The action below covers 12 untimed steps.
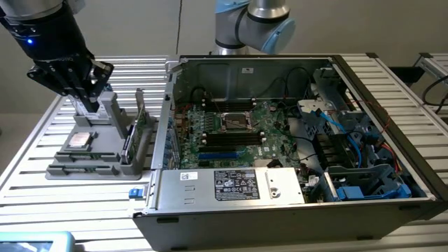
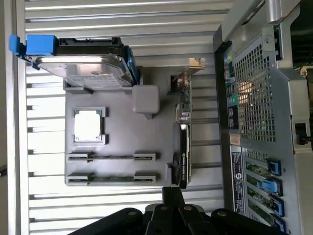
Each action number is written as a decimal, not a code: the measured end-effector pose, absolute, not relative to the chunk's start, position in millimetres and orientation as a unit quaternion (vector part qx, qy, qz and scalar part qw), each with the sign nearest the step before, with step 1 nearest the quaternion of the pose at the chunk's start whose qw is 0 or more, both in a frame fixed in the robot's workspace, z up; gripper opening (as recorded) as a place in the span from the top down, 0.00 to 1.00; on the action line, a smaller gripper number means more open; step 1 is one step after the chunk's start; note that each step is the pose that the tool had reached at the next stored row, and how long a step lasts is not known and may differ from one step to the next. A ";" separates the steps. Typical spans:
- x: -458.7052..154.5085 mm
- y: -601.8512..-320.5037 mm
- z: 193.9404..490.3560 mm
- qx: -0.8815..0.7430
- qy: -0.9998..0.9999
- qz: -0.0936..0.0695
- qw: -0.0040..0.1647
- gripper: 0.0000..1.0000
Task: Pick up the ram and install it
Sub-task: 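Reach for the ram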
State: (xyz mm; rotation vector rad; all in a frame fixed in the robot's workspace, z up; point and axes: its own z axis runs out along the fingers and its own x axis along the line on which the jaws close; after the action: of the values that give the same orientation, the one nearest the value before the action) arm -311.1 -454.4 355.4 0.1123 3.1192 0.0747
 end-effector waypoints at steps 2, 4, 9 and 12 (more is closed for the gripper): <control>-319.5 -454.9 353.5 0.036 0.999 0.024 0.010 0.89; -327.9 -455.4 351.1 0.036 0.999 0.024 0.010 0.89; -348.4 -455.8 343.7 0.036 0.999 0.024 0.010 0.89; -355.7 -455.8 340.8 0.036 0.999 0.024 0.009 0.89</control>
State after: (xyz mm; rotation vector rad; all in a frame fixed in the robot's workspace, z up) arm -355.7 -455.8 340.8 0.1123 3.1205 0.0746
